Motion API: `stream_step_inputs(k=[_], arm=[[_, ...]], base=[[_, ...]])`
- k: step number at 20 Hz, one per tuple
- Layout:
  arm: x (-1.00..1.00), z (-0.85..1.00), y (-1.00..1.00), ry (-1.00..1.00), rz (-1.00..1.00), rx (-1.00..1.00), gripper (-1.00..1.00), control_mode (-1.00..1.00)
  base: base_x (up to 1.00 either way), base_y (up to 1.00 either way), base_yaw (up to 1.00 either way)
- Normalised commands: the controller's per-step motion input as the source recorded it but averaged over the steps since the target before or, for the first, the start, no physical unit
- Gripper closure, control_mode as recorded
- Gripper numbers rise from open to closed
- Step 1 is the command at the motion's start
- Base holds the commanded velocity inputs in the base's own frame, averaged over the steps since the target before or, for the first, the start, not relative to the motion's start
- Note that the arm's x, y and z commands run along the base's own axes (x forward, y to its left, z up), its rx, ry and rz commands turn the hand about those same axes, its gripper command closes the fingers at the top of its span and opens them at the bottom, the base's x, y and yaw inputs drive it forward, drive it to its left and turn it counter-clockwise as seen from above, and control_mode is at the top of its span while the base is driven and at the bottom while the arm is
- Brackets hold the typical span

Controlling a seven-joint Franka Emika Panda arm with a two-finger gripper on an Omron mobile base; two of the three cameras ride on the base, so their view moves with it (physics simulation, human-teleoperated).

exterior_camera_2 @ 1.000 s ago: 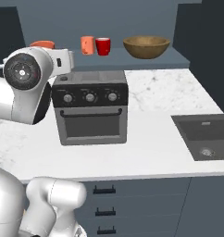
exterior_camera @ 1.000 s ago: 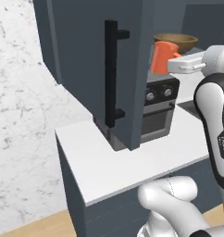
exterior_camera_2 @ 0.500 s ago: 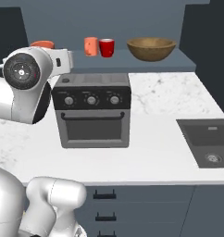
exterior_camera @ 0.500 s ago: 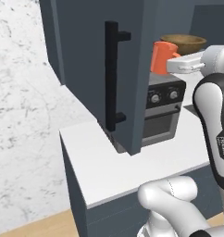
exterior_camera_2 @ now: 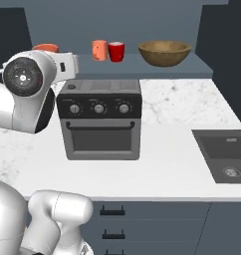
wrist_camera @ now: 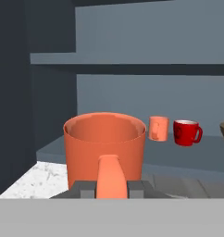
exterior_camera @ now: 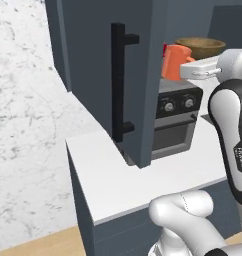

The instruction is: Gather all objects into one cabinet and sort the glasses and bowls to opposite sides.

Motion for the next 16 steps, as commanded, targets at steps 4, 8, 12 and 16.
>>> stream_step_inputs(k=[4, 8, 12, 16], arm=[[0.39, -0.04, 0.00, 0.00, 0.00, 0.00, 1.00, -1.00], [0.97, -0.12, 0.00, 0.00, -0.02, 0.00, 1.00, -1.00], [0.82, -0.04, 0.06, -0.04, -0.02, 0.00, 1.00, -1.00], [0.38, -0.07, 0.47, -0.25, 0.00, -0.05, 1.00, -1.00]], base=[[0.35, 0.00, 0.01], [0.00, 0.00, 0.00], [0.00, 0.00, 0.00], [0.00, 0.00, 0.00]])
